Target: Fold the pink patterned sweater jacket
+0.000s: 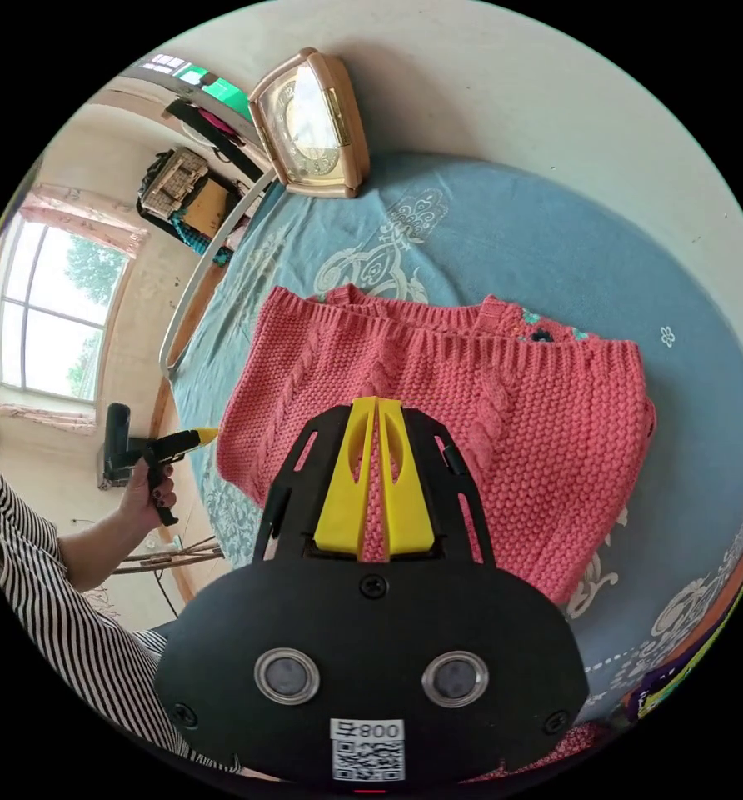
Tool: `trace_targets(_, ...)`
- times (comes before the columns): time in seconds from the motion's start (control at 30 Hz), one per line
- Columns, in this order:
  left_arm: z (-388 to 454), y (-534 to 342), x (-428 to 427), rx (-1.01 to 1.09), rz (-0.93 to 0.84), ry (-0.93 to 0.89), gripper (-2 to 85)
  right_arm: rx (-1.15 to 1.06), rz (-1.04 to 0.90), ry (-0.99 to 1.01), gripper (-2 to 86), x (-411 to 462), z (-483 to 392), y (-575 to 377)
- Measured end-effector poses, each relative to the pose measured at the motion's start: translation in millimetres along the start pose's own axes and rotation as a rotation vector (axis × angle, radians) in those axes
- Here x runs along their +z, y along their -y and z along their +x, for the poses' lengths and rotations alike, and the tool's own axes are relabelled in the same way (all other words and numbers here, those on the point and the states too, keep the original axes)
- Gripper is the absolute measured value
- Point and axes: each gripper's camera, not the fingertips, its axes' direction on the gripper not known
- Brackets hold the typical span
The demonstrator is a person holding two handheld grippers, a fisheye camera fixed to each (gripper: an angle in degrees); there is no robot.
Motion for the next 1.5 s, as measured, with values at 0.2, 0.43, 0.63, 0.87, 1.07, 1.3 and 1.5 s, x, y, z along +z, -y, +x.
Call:
trace_targets(0.2,-55.2,-21.2,-0.1,-0.096,-0.076,-0.105,12.7,-0.165,-0.148,0.152,4.5,45.7,-69.8,32.7)
trace_targets(0.43,-92.5,-39.7,-6.7,-0.137,-0.028,-0.363,14.3,-0.173,-0.218,0.139,8.5,88.1,-129.1,82.7)
trace_targets(0.63,-100.1,-44.7,-26.9,-0.103,-0.020,-0.400,15.5,-0.153,-0.342,0.039,11.4,134.9,-166.3,102.9)
trace_targets(0.87,-71.6,-35.3,-21.8,0.025,-0.155,-0.299,14.5,-0.205,-0.430,-0.221,12.8,184.0,-218.4,106.4)
trace_targets(1.07,-51.3,-38.0,-30.4,-0.011,-0.148,-0.296,10.9,-0.282,-0.400,-0.480,9.8,208.8,-242.5,95.5)
trace_targets(1.3,13.5,-42.3,-56.1,0.076,-0.115,-0.169,8.6,-0.269,-0.433,-0.398,6.4,206.2,-213.0,96.3)
trace_targets(1.5,90.1,-45.1,-81.6,0.185,-0.099,-0.044,8.1,-0.197,-0.410,-0.194,5.0,184.6,-165.3,87.3)
